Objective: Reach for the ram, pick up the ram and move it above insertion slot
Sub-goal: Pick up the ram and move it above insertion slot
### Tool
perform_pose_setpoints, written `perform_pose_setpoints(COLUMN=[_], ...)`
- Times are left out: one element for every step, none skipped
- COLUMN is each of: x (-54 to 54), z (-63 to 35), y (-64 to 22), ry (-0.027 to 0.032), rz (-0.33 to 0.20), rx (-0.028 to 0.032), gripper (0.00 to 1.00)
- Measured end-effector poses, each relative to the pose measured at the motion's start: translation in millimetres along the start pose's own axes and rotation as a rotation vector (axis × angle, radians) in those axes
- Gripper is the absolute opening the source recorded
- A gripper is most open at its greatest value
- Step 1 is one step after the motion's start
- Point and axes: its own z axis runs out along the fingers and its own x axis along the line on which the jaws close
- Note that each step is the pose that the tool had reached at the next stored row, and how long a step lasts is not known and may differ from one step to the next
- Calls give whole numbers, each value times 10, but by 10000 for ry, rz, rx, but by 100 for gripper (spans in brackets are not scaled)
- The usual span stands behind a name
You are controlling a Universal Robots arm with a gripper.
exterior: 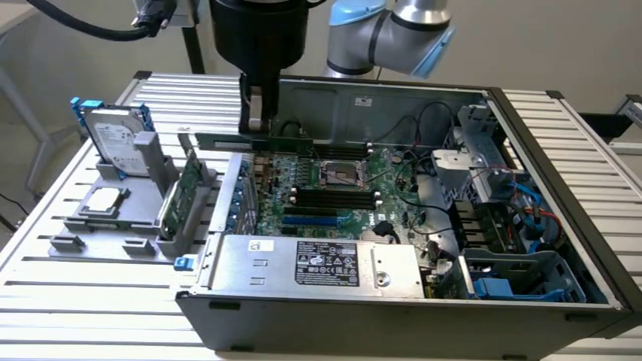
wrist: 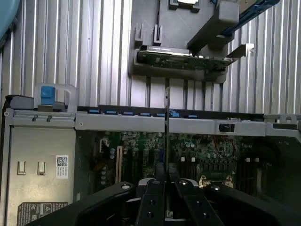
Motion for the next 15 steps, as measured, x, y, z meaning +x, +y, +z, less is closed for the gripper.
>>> perform_pose_setpoints(x=[1,2,3,5,6,7,8,9,10,11,13,14,15,16,17], z=[-3,-7,-10,-14,-17,-20,-24,-27,-30,-33,-36,-38,-40,-42,-43], y=[-41,-83,-125,-167,-208,-250,-294,-335,-374,-413,-452,-491,-533,-570,-606], ry=[-18,-34,-49,-61,-71,-77,-80,-82,-83,-82,-81,-81,-80,-79,-78], rz=[-11,-23,-35,-47,-59,-70,-82,-93,-103,-113,-123,-131,-138,-146,-153], rx=[-1,-2,-3,-5,-7,-8,-9,-10,-11,-13,-14,-15,-16,-18,-18], gripper=[14,14,14,14,14,14,14,14,14,14,14,14,14,14,14])
